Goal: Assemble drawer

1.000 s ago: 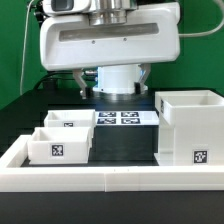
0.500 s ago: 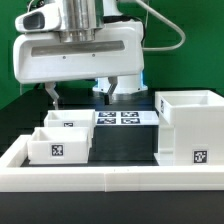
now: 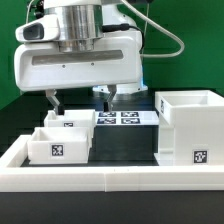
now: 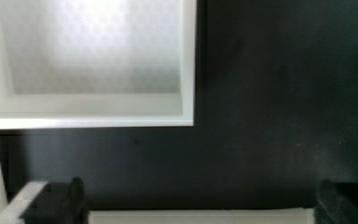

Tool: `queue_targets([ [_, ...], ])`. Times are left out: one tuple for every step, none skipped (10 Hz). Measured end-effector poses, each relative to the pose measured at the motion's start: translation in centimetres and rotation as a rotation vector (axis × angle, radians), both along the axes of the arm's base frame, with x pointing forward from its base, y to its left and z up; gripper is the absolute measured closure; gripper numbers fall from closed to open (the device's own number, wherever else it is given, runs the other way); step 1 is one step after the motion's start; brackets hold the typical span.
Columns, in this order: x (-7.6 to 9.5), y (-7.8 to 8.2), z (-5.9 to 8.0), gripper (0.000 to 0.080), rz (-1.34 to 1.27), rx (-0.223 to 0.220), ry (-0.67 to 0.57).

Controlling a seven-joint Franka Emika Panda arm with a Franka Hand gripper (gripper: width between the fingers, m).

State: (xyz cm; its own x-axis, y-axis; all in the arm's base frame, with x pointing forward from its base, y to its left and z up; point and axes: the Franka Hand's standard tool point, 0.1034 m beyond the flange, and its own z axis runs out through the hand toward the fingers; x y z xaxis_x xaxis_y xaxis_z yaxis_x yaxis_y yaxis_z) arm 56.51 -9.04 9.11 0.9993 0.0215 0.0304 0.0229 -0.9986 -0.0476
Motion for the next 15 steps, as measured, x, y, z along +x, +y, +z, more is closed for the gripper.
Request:
queue_targets([
  [0.0,0.0,0.0,0.0151,0.000,0.000,0.000],
  [-0.1,-0.1,-0.1,0.0151,-0.003,0.000,0.003],
  [-0.5,-0.4,-0.7,0.0151,-0.016,-0.001,0.016],
  [-1.1,-0.2,-1.3,0.0151,-0.026,-0.001,0.028],
  [-1.7,-0.1,-1.8,0.0151,-0.026,0.000,0.041],
  [-2.3,-0.2,-2.7,0.0151,-0.027,-0.002,0.054],
  [-3.0,-0.2,-3.7,0.0151,-0.028,-0.004,0.067],
  [-3.4,0.0,-4.3,0.0151,-0.024,-0.004,0.078],
  [-3.6,0.0,-4.6,0.0151,-0.020,-0.011,0.067],
  [-3.6,0.0,-4.7,0.0151,-0.021,-0.011,0.067],
  [-3.6,0.0,-4.7,0.0151,-0.021,-0.011,0.067],
  [-3.7,0.0,-4.7,0.0151,-0.021,-0.011,0.068],
  [-3.7,-0.1,-4.8,0.0151,-0.021,-0.012,0.069],
  [-3.8,-0.2,-5.5,0.0151,-0.021,-0.020,0.063],
  [-3.9,-0.1,-6.1,0.0151,-0.018,-0.023,0.065],
])
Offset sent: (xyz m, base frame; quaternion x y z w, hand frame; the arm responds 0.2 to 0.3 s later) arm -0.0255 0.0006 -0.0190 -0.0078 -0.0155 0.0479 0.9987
